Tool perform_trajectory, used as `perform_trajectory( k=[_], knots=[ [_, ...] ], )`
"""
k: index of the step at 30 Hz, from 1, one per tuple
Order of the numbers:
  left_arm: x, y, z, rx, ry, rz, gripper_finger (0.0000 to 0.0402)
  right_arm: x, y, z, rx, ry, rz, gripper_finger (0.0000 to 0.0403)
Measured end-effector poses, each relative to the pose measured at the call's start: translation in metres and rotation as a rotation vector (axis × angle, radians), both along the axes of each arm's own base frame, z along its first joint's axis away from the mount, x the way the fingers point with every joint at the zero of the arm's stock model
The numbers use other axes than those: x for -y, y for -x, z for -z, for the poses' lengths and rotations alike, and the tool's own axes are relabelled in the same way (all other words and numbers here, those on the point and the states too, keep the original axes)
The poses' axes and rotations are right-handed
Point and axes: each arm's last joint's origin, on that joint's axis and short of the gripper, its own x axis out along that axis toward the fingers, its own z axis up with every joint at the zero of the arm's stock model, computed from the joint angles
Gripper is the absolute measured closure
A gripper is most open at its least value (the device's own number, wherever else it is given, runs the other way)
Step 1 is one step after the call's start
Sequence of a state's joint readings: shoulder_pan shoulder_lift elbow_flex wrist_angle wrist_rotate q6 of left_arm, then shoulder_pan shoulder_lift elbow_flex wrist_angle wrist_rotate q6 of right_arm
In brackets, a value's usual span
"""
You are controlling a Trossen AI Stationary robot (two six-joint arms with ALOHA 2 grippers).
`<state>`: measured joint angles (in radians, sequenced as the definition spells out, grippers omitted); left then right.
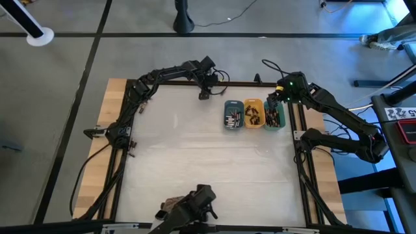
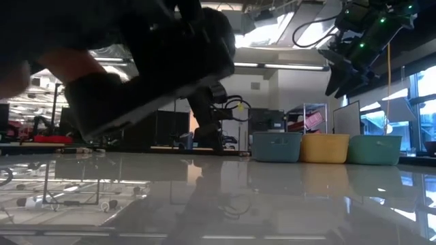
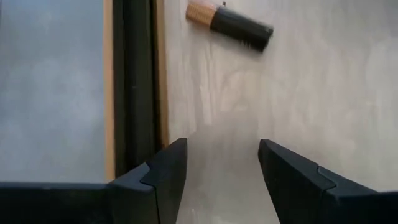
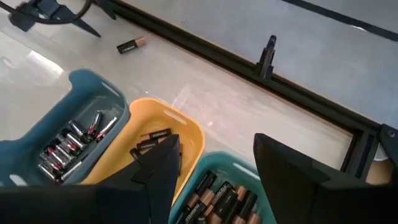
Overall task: Sort batteries
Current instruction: Put the black battery into the green bin
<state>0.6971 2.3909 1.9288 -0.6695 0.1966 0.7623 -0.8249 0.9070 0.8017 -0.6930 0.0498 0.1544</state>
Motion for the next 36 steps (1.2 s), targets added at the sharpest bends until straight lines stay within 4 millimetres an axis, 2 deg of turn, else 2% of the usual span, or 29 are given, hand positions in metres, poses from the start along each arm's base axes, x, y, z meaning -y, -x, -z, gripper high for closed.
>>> perform_trajectory(
  k=[8, 15, 24, 27, 32, 36],
  knots=[
    [0.0, -0.005, -0.028, 0.052, 0.15, -0.308, 0.021, -0.001, 0.001, 0.001, -0.009, -0.008, -0.002, 0.0196],
    [0.002, -0.022, -0.049, 0.221, 0.285, -0.634, 0.021, -0.001, 0.001, 0.001, -0.013, -0.005, -0.007, 0.0196],
    [0.03, -0.049, -0.041, 0.224, 0.178, -0.721, 0.021, -0.001, 0.001, 0.001, -0.013, -0.005, -0.008, 0.0196],
    [0.031, -0.055, -0.04, 0.259, 0.155, -0.747, 0.021, -0.001, 0.001, 0.001, -0.013, -0.005, -0.008, 0.0196],
    [0.027, -0.053, -0.026, 0.253, 0.237, -0.834, 0.021, -0.001, 0.0, 0.001, -0.006, -0.011, -0.01, 0.0196],
    [0.024, -0.054, -0.026, 0.288, 0.27, -0.863, 0.021, -0.001, 0.0, 0.001, -0.006, -0.011, -0.01, 0.0196]
  ],
)
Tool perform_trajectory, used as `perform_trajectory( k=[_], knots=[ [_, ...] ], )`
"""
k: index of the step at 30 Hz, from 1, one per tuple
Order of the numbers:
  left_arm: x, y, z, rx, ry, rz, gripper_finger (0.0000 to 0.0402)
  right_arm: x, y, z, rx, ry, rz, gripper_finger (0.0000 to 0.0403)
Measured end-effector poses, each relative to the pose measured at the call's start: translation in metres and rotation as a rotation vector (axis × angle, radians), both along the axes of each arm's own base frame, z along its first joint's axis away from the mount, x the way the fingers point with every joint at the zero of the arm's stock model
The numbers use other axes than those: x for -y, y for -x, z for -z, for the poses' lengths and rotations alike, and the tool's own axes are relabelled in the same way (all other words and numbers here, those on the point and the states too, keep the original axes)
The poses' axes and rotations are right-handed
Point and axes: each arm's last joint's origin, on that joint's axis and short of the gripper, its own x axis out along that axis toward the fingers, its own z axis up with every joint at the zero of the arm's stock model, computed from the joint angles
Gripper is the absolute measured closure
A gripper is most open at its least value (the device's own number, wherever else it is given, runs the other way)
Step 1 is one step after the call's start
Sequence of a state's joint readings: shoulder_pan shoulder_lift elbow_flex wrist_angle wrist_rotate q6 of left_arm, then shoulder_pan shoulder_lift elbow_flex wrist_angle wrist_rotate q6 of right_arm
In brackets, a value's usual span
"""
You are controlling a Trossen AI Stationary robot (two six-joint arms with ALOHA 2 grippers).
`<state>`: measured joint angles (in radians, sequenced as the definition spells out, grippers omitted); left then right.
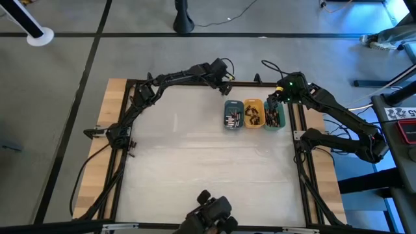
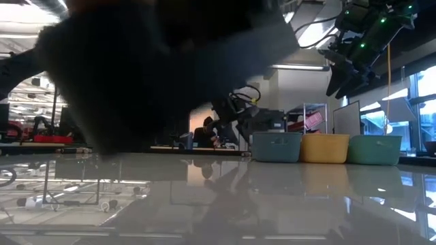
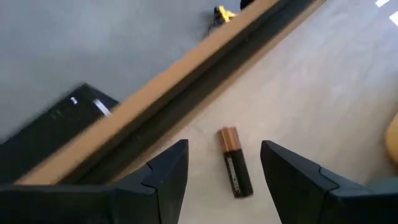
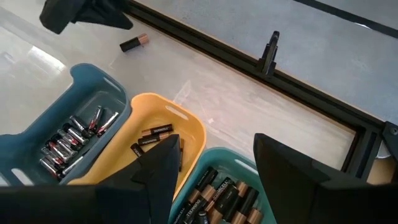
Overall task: Sort batteries
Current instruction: Put the black battery into the green bin
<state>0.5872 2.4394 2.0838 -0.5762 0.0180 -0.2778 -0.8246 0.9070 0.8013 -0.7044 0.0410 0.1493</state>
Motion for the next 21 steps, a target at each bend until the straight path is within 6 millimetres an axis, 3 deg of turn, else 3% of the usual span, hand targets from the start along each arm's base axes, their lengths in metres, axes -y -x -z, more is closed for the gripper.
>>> perform_trajectory(
  k=[6, 21],
  knots=[
    [0.0, -0.003, 0.023, 0.027, 0.133, 0.018, 0.021, 0.0, 0.0, 0.0, 0.0, -0.001, 0.001, 0.0196],
    [0.003, -0.005, 0.018, 0.041, 0.138, 0.09, 0.021, -0.001, 0.0, 0.001, 0.001, -0.011, -0.004, 0.0196]
  ],
)
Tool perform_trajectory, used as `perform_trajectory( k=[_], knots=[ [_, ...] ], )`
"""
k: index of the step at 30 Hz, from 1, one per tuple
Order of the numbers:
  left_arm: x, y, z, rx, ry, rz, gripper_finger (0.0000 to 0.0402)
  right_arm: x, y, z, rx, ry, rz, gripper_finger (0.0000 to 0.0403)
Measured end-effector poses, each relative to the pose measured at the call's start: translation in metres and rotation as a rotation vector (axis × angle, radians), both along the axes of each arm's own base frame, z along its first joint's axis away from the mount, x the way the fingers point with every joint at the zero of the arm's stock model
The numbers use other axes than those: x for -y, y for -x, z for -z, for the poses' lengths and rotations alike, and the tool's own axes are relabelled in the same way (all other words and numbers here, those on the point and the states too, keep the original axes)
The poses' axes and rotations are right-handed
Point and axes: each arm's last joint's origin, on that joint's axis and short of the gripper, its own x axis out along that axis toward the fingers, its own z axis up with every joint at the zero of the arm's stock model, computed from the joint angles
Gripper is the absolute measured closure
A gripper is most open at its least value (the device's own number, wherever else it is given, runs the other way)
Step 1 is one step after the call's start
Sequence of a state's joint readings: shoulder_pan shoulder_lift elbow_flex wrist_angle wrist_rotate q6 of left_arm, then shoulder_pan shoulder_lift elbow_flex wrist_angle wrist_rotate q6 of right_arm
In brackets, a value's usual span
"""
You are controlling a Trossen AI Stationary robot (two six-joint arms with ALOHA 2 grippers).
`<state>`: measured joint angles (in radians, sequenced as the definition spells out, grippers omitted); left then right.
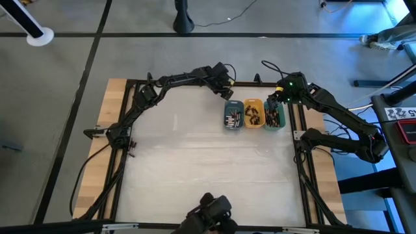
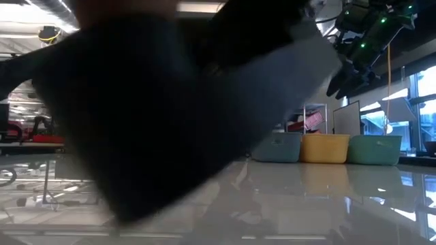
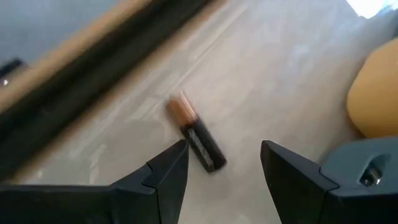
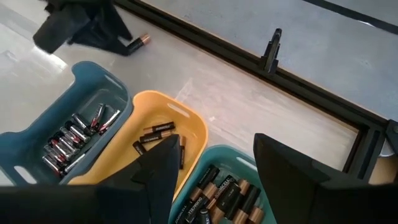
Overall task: Sort batteries
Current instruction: Put the black battery into the green bin
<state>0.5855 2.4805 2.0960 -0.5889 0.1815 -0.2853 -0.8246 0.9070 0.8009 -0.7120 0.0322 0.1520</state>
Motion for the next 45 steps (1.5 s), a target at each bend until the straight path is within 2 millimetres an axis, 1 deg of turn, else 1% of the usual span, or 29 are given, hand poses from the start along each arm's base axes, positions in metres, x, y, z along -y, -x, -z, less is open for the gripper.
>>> perform_trajectory(
  k=[5, 9, 12, 14, 17, 20, 22, 25, 29, 34, 36, 40, 45],
  knots=[
    [-0.012, 0.005, -0.014, 0.069, -0.008, -0.003, 0.021, -0.002, 0.002, 0.003, -0.028, -0.03, 0.0, 0.0196],
    [-0.022, 0.008, -0.033, 0.112, 0.006, -0.02, 0.021, -0.003, 0.003, 0.004, -0.045, -0.038, -0.006, 0.0196],
    [-0.022, 0.004, -0.04, 0.167, 0.013, -0.026, 0.021, -0.003, 0.003, 0.003, -0.049, -0.027, -0.018, 0.0196],
    [-0.017, -0.002, -0.042, 0.2, 0.019, 0.006, 0.0212, -0.002, 0.002, 0.003, -0.041, -0.017, -0.018, 0.0196],
    [-0.009, -0.009, -0.037, 0.194, 0.015, 0.051, 0.0229, -0.001, 0.001, 0.002, -0.033, -0.008, -0.018, 0.0196],
    [-0.005, -0.012, -0.023, 0.158, 0.023, 0.074, 0.0256, -0.001, 0.001, 0.001, -0.028, -0.003, -0.018, 0.0196],
    [-0.007, -0.011, -0.018, 0.146, 0.033, 0.059, 0.0273, -0.001, 0.001, 0.001, -0.03, -0.005, -0.018, 0.0196],
    [-0.013, -0.007, -0.019, 0.146, 0.036, 0.021, 0.0296, -0.001, 0.001, 0.002, -0.033, -0.009, -0.019, 0.0196],
    [-0.024, 0.004, -0.017, 0.121, 0.087, -0.061, 0.0335, -0.002, 0.002, 0.002, -0.035, -0.012, -0.019, 0.0196],
    [-0.034, 0.016, -0.014, 0.074, 0.113, -0.089, 0.039, -0.002, 0.002, 0.002, -0.035, -0.012, -0.019, 0.0196],
    [-0.036, 0.019, -0.013, 0.063, 0.118, -0.092, 0.0398, -0.002, 0.002, 0.002, -0.034, -0.012, -0.019, 0.0196],
    [-0.038, 0.021, -0.014, 0.086, 0.149, -0.063, 0.0398, -0.002, 0.002, 0.002, -0.034, -0.012, -0.019, 0.0196],
    [-0.038, 0.022, -0.013, 0.078, 0.134, -0.018, 0.04, -0.002, 0.002, 0.002, -0.03, -0.016, -0.016, 0.0196]
  ],
)
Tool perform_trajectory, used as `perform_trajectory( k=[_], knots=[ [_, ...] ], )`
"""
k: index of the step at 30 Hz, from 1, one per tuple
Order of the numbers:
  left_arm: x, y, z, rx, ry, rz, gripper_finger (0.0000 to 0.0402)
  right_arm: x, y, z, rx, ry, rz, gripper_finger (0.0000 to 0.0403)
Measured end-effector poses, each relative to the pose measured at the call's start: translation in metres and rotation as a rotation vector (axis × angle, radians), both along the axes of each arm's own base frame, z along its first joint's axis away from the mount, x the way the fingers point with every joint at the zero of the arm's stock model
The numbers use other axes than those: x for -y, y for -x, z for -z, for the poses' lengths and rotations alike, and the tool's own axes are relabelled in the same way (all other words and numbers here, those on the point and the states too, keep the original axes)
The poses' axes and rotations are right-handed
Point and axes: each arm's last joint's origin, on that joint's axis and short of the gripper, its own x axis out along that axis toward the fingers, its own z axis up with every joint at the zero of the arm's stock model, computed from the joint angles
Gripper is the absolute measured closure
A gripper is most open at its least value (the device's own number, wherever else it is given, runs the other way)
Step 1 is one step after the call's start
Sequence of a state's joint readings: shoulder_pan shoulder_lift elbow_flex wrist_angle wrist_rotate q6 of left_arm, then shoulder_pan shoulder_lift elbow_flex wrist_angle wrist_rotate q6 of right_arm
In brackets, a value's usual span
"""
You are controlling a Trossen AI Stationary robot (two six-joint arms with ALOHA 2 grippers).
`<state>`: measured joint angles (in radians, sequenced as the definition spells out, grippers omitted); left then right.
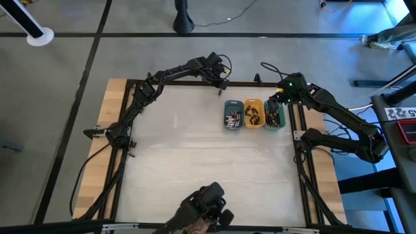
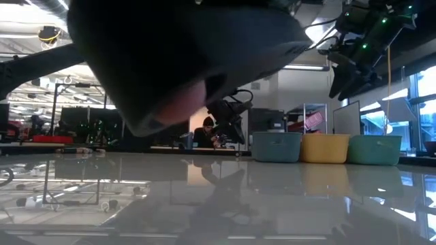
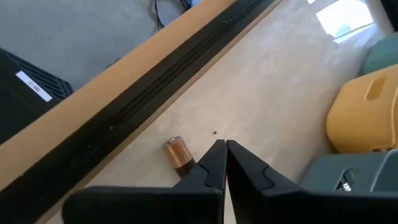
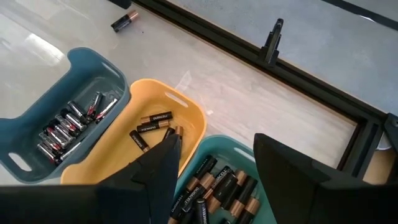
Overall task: Sort batteries
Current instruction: Put the black battery into the green bin
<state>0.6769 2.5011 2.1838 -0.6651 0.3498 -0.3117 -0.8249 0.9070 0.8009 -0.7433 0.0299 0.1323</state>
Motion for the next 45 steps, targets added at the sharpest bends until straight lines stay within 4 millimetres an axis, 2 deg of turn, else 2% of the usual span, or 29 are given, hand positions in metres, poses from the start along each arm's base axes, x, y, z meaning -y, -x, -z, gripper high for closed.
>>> perform_trajectory(
  k=[11, 15, 21, 24, 29, 34, 45],
  knots=[
    [-0.019, 0.018, 0.001, -0.018, 0.016, -0.051, 0.0401, 0.0, 0.0, 0.0, 0.012, -0.011, 0.012, 0.0196],
    [-0.014, 0.022, 0.002, -0.08, 0.036, -0.013, 0.0401, 0.0, 0.0, 0.0, 0.011, -0.013, 0.012, 0.0196],
    [-0.002, 0.037, -0.025, -0.292, -0.079, -0.01, 0.0401, -0.001, 0.0, 0.001, 0.006, -0.018, 0.011, 0.0196],
    [0.005, 0.034, -0.019, -0.348, -0.091, 0.014, 0.0401, 0.0, 0.0, 0.0, 0.013, -0.01, 0.011, 0.0196],
    [0.019, 0.018, -0.008, -0.322, -0.117, 0.045, 0.0397, 0.001, -0.001, -0.001, 0.023, 0.001, 0.011, 0.0196],
    [0.02, 0.013, -0.011, -0.299, -0.145, 0.041, 0.0363, 0.0, 0.0, 0.0, 0.01, -0.013, 0.011, 0.0196],
    [0.021, 0.003, -0.015, -0.222, -0.175, 0.002, 0.0247, -0.001, 0.0, 0.0, 0.004, -0.013, 0.007, 0.0196]
  ],
)
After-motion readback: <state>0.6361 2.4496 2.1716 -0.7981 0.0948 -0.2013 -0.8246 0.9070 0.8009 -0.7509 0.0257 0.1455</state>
